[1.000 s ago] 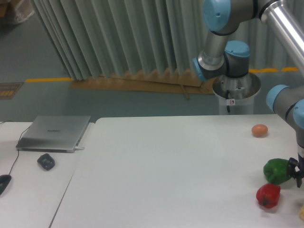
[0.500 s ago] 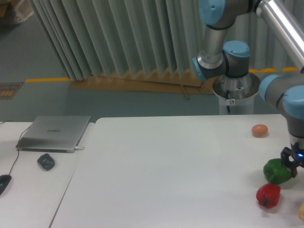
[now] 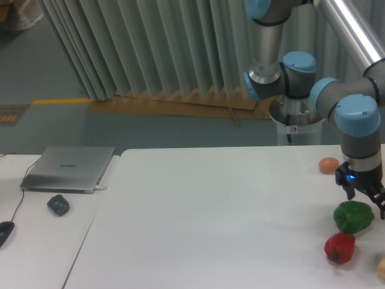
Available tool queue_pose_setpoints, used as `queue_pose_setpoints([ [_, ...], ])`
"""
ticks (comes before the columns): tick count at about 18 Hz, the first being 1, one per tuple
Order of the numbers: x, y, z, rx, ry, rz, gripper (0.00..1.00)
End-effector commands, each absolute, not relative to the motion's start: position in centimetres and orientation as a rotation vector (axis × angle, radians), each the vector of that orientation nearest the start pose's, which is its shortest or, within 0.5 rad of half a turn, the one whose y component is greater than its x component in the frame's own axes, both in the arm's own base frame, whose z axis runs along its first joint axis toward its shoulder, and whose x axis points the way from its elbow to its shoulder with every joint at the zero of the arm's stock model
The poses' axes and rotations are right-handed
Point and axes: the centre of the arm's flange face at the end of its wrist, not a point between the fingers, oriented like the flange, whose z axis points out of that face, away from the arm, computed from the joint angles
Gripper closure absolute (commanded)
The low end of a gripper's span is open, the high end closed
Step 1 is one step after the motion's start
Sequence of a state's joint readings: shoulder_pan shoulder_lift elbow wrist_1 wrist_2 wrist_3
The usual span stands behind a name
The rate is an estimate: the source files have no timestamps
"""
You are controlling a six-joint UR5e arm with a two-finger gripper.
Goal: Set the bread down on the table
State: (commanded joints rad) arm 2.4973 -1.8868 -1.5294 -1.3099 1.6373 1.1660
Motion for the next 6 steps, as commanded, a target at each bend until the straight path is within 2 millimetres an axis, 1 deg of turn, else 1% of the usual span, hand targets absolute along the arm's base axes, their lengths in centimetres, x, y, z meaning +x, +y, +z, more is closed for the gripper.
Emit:
queue_pose_setpoints([
  [1,-40.46,46.75,36.60,-3.141,0.342,0.000,0.00],
  [3,-40.15,46.64,37.42,-3.109,0.285,-0.015,0.00],
  [6,-39.55,46.59,37.28,-3.116,0.292,-0.020,0.00],
])
